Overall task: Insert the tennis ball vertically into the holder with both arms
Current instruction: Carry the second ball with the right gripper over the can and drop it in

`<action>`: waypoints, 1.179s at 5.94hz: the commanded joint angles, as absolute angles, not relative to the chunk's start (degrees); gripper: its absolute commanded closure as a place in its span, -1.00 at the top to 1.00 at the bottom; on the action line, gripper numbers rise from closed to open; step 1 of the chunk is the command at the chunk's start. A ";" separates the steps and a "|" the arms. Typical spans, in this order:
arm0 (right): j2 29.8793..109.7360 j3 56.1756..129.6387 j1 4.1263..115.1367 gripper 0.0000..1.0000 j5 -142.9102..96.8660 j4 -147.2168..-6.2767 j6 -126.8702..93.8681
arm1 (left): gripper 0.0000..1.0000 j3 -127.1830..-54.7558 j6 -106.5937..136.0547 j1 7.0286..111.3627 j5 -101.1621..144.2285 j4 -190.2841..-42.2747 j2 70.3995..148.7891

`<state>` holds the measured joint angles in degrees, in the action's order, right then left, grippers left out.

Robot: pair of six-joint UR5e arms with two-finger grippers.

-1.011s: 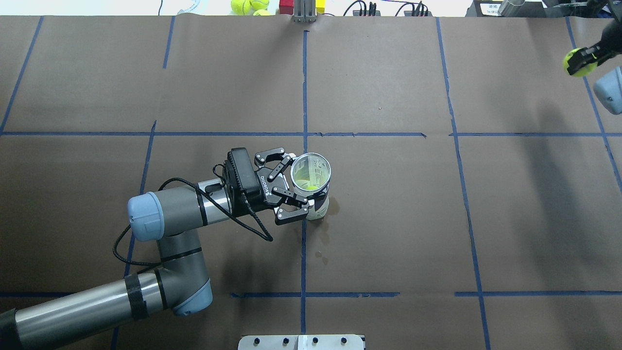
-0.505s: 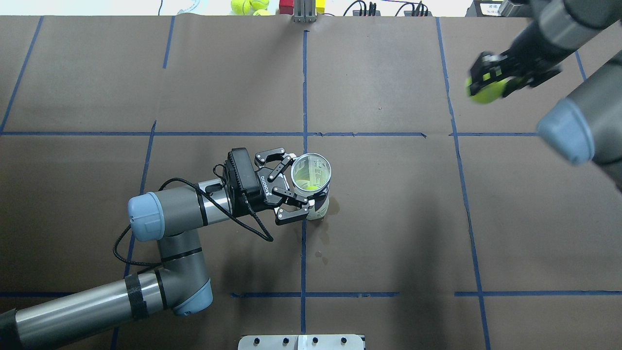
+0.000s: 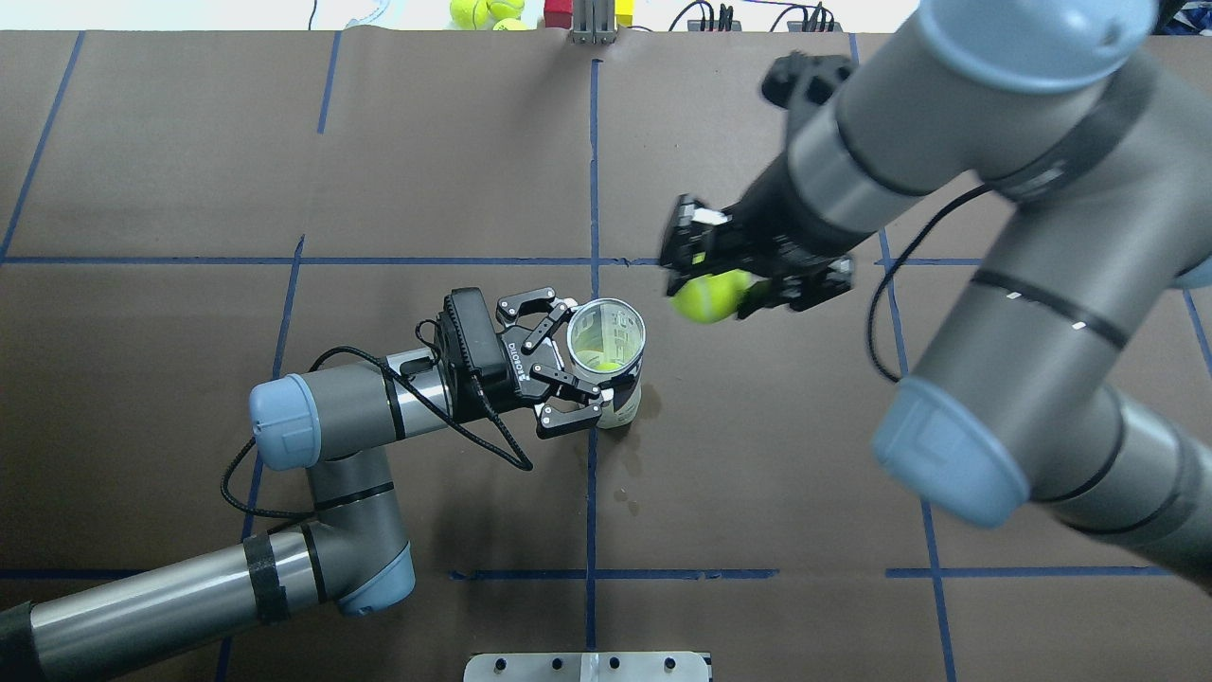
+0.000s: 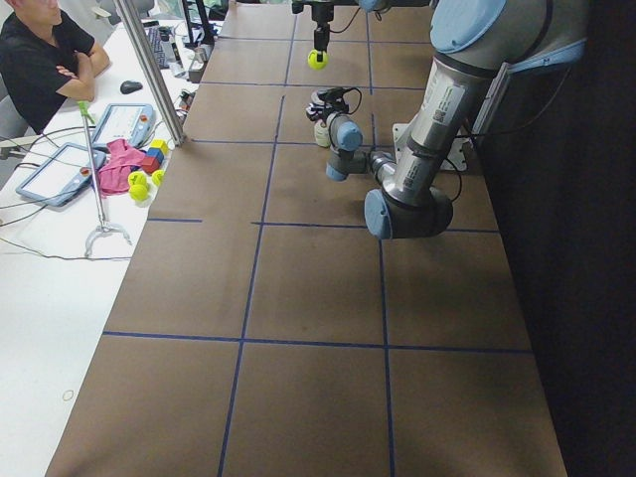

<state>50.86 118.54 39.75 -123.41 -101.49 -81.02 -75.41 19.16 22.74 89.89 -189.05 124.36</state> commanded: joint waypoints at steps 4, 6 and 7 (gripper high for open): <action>44.91 112.33 34.89 -0.98 -119.01 -101.34 -85.34 | 0.75 -75.50 19.16 22.76 89.82 -189.14 124.37; 45.09 111.54 34.72 0.69 -118.65 -101.25 -85.25 | 0.76 -75.50 19.16 22.76 89.82 -189.14 124.37; 44.91 111.27 34.28 0.98 -116.91 -101.25 -85.60 | 0.77 -75.50 19.16 22.76 89.82 -189.14 124.37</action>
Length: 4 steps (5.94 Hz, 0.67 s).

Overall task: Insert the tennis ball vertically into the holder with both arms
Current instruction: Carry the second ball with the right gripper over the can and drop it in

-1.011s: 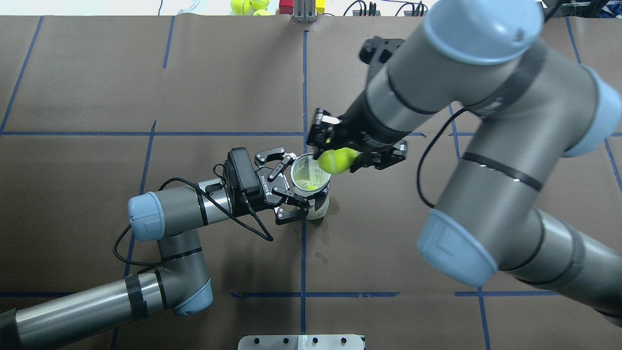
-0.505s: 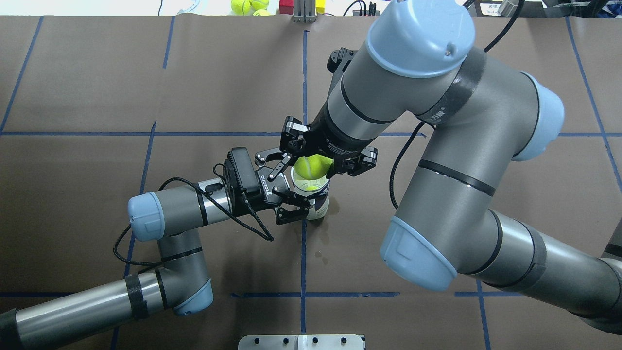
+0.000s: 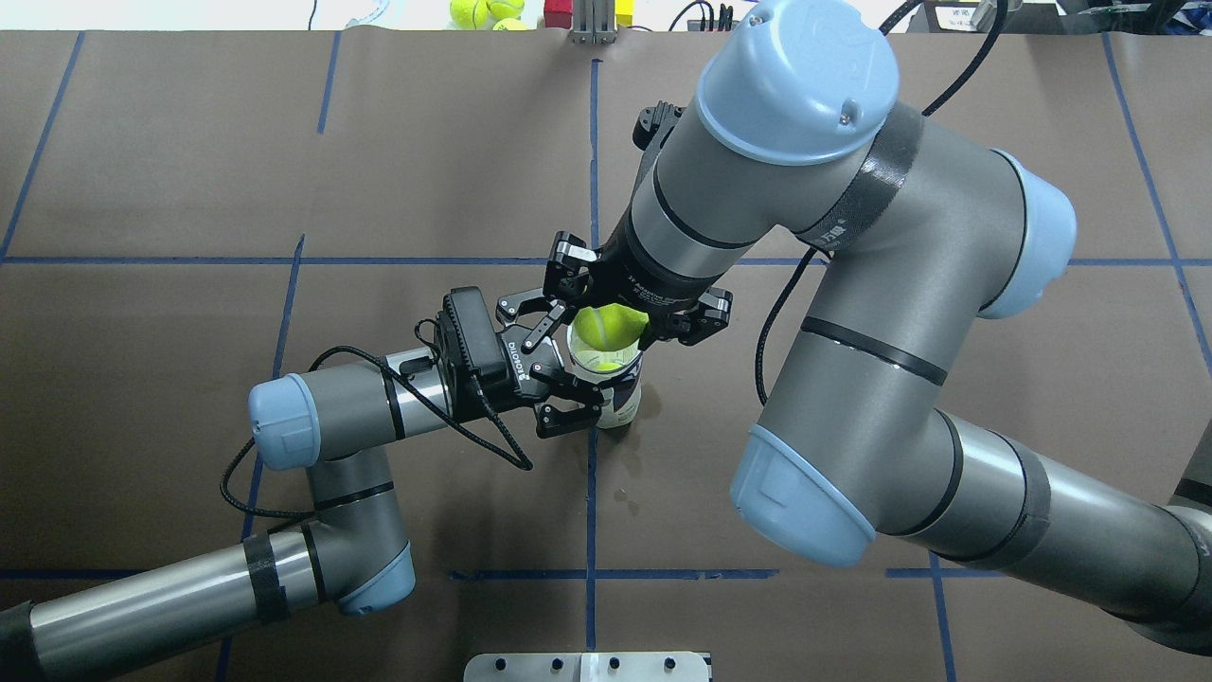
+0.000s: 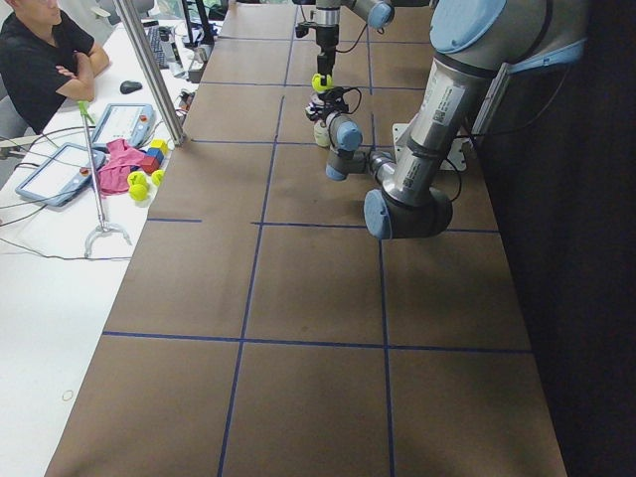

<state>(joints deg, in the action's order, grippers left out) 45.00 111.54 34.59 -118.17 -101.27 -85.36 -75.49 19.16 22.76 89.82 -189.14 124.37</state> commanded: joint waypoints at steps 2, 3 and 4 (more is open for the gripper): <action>45.00 111.27 34.19 0.99 -116.81 -101.25 -85.52 | 0.80 -75.41 19.07 22.76 89.82 -189.14 124.37; 45.26 112.05 35.93 0.99 -117.15 -101.25 -85.26 | 0.87 -75.50 19.07 23.02 89.82 -189.14 124.37; 47.00 112.67 38.99 0.99 -117.85 -101.34 -84.73 | 0.99 -75.50 18.72 24.51 89.91 -189.14 123.15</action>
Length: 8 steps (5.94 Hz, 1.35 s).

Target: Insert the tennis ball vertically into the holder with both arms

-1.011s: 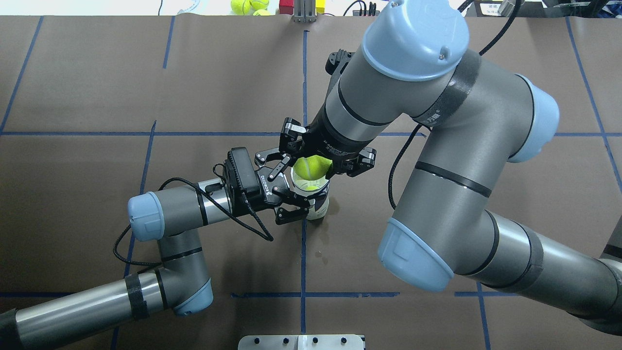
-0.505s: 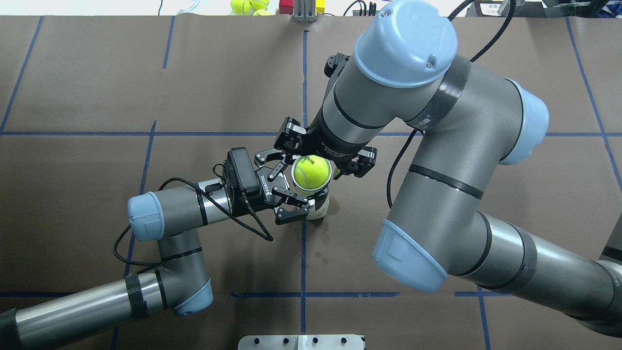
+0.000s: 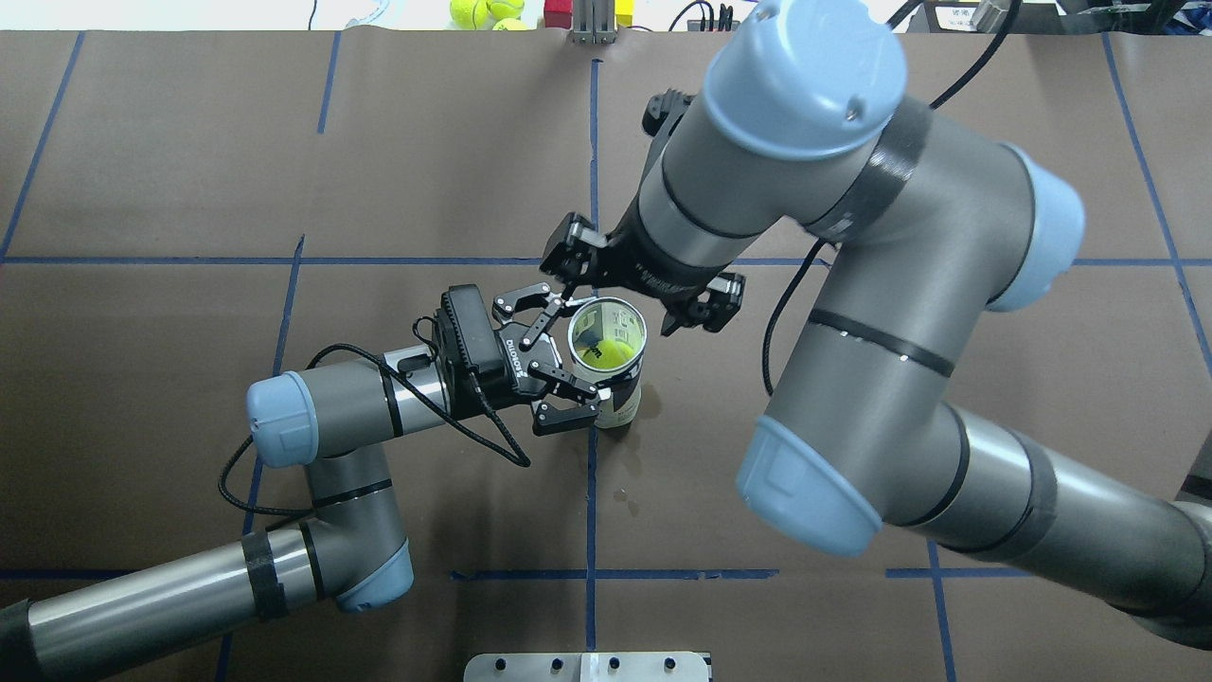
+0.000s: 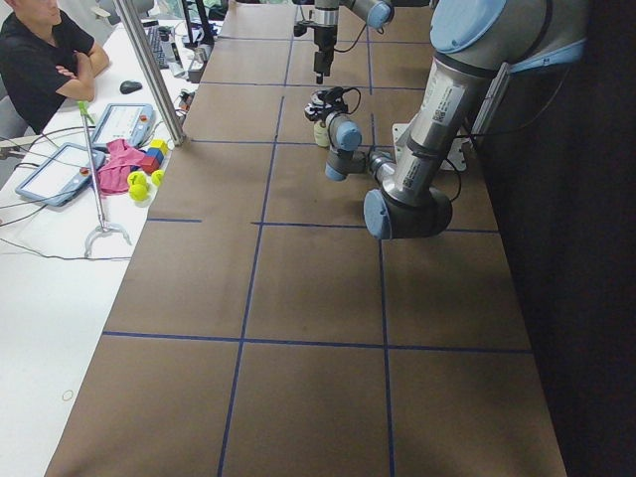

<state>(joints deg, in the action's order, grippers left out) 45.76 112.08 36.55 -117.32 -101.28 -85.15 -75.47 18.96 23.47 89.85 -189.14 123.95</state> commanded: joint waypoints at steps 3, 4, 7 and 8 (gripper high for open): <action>51.68 115.58 45.61 0.98 -119.79 -101.34 -80.86 | 1.00 -80.85 19.60 24.96 89.91 -189.49 116.02; 51.59 115.58 45.62 0.98 -119.79 -101.34 -80.86 | 1.00 -81.64 21.17 24.70 89.91 -189.41 116.02; 56.48 115.58 51.13 0.98 -120.41 -101.34 -74.77 | 0.99 -86.65 21.80 26.26 90.26 -189.32 111.37; 60.69 115.49 55.33 0.98 -120.41 -101.34 -65.48 | 0.99 -86.75 21.80 29.41 90.26 -188.88 110.49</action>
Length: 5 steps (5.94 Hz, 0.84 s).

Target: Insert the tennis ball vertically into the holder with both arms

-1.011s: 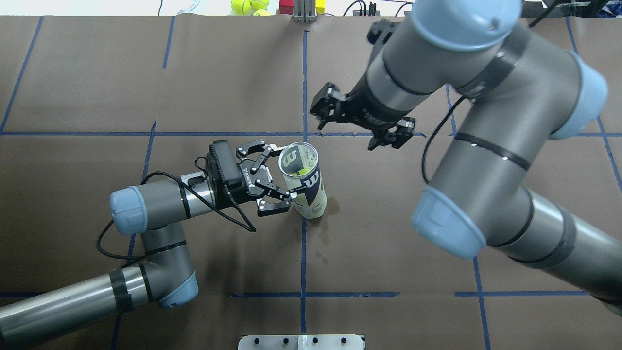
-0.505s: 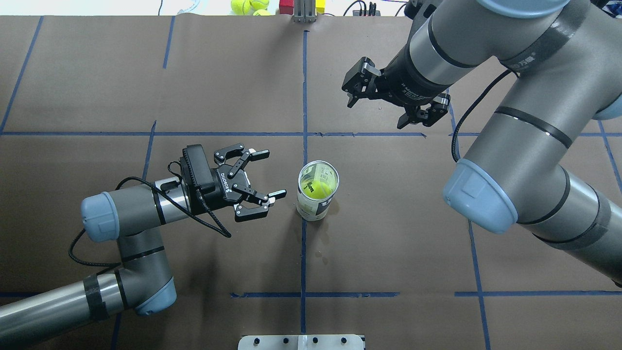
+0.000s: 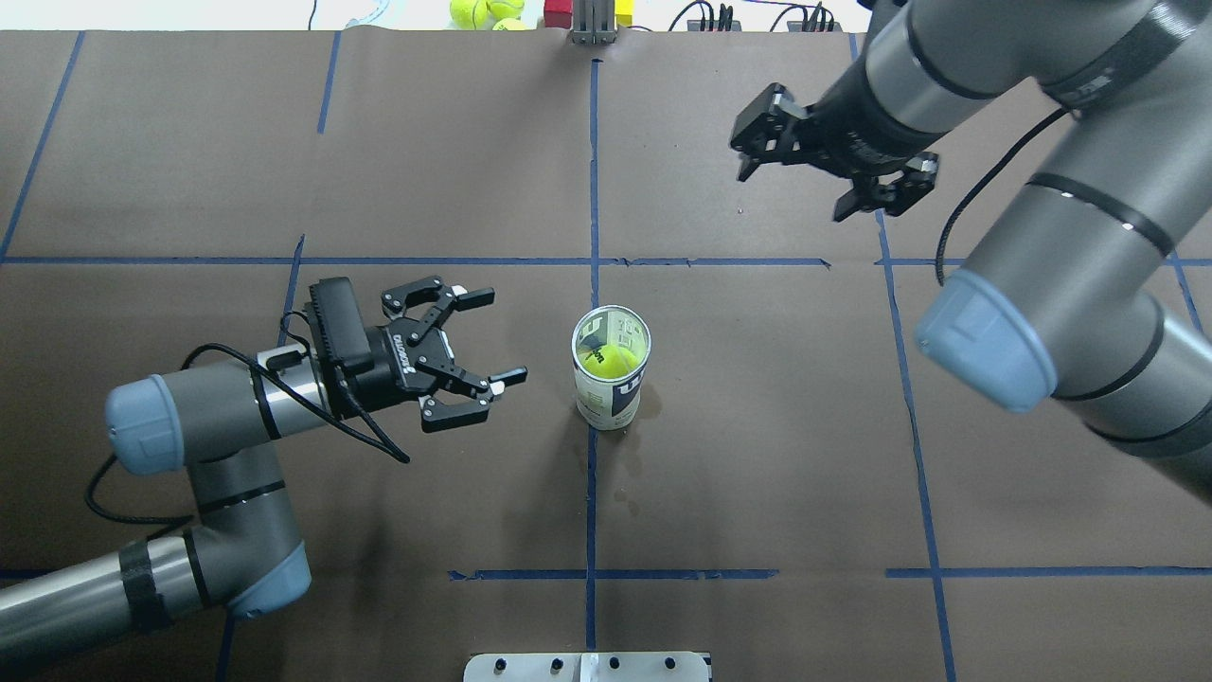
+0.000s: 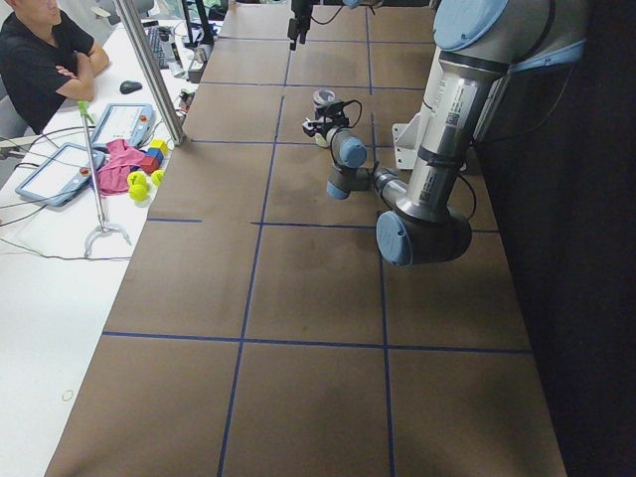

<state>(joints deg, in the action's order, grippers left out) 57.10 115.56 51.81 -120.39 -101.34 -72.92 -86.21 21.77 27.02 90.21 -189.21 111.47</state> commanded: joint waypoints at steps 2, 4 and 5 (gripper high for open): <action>70.18 113.48 65.34 0.98 -120.76 -101.34 -43.62 | 0.99 -86.75 21.97 39.41 92.97 -183.12 108.64; 71.80 102.19 76.68 0.98 -125.84 -101.34 -22.78 | 0.98 -86.31 21.97 49.00 100.77 -173.28 104.96; 71.89 99.17 80.21 0.99 -125.95 -101.25 -21.20 | 0.95 -85.96 21.97 53.05 104.64 -169.06 101.72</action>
<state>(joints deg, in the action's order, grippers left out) 71.60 102.87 76.21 -125.28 -101.32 -25.37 -86.24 21.97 48.90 100.91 -173.35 104.39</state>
